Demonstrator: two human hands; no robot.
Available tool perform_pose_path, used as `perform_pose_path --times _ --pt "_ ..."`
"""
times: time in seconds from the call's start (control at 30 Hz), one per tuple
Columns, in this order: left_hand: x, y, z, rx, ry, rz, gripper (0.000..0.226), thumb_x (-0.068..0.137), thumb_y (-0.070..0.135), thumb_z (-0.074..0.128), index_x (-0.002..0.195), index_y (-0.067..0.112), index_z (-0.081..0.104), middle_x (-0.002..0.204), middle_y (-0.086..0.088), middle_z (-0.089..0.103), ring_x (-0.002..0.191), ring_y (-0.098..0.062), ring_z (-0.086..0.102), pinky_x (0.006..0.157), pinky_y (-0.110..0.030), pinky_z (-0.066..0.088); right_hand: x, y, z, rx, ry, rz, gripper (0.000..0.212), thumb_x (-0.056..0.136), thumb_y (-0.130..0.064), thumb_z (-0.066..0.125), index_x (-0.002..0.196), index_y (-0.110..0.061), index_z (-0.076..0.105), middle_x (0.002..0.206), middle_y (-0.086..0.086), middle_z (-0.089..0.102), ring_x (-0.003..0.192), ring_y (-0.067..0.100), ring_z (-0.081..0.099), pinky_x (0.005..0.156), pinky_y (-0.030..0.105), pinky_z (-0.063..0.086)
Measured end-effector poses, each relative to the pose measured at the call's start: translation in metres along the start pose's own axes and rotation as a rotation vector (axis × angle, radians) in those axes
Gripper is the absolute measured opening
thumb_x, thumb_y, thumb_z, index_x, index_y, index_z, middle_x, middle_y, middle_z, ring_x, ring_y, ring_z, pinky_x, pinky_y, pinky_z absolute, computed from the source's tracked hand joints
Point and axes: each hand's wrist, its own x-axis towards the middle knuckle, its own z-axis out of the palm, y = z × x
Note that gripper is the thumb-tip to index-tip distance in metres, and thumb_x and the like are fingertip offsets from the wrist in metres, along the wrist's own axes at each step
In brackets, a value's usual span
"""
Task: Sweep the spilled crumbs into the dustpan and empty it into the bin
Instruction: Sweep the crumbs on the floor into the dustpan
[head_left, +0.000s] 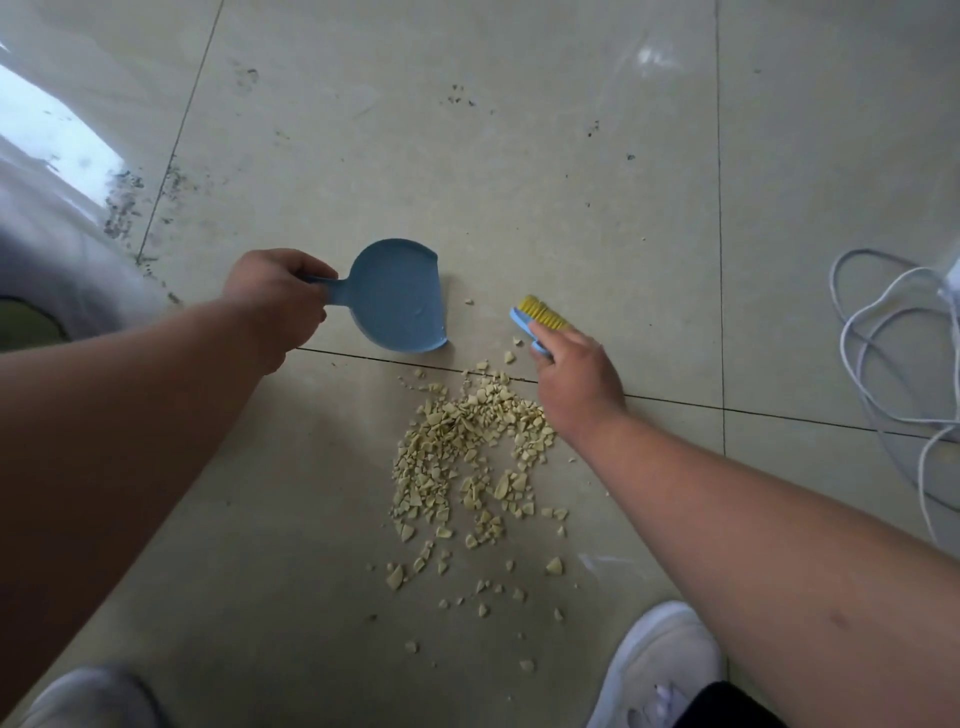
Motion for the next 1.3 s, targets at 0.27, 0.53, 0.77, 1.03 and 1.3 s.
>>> perform_pose_path --times 0.27,0.53,0.77,1.03,1.3 --pt "-0.047 -0.061 -0.036 -0.146 0.040 -0.031 0.006 0.090 0.015 0.078 0.094 0.020 0.077 0.075 -0.007 0.069 0.062 -0.019 0.060 0.059 -0.025 0.049 -0.074 -0.041 0.019 -0.016 -0.129 -0.057 0.043 0.105 -0.023 0.049 0.147 -0.029 0.055 0.136 0.005 0.064 0.121 0.028 0.055 0.099 0.039 0.050" --pt "-0.069 -0.124 -0.059 -0.192 0.035 -0.100 0.020 0.097 0.009 0.067 0.085 0.026 0.068 0.086 -0.007 0.069 0.068 -0.017 0.059 0.065 -0.029 0.049 -0.115 -0.075 0.011 0.047 -0.158 -0.061 0.039 0.107 -0.028 0.049 0.144 -0.027 0.058 0.136 0.006 0.066 0.120 0.026 0.061 0.099 0.037 0.052" --pt "-0.059 -0.142 -0.065 -0.286 0.033 -0.135 0.016 0.101 0.003 0.060 0.101 0.016 0.069 0.081 -0.005 0.062 0.065 -0.016 0.054 0.060 -0.028 0.046 -0.039 -0.071 -0.014 0.149 0.081 0.121 0.035 0.106 -0.025 0.052 0.139 -0.021 0.064 0.130 0.007 0.070 0.112 0.021 0.063 0.085 0.020 0.038" --pt "-0.031 -0.147 -0.066 -0.215 0.030 -0.071 0.019 0.097 0.010 0.067 0.088 0.027 0.070 0.080 -0.006 0.069 0.065 -0.019 0.062 0.067 -0.031 0.051 0.017 -0.073 -0.005 0.125 0.072 0.144 0.035 0.106 -0.028 0.051 0.138 -0.020 0.064 0.128 0.007 0.070 0.115 0.024 0.063 0.083 0.020 0.036" --pt "-0.034 -0.141 -0.069 -0.130 0.010 -0.062 0.018 0.090 0.011 0.073 0.085 0.028 0.073 0.068 -0.005 0.068 0.059 -0.019 0.056 0.058 -0.027 0.044 -0.019 -0.103 0.025 0.056 -0.141 -0.114 0.039 0.107 -0.029 0.048 0.146 -0.032 0.055 0.131 0.003 0.064 0.103 0.014 0.059 0.084 0.023 0.050"
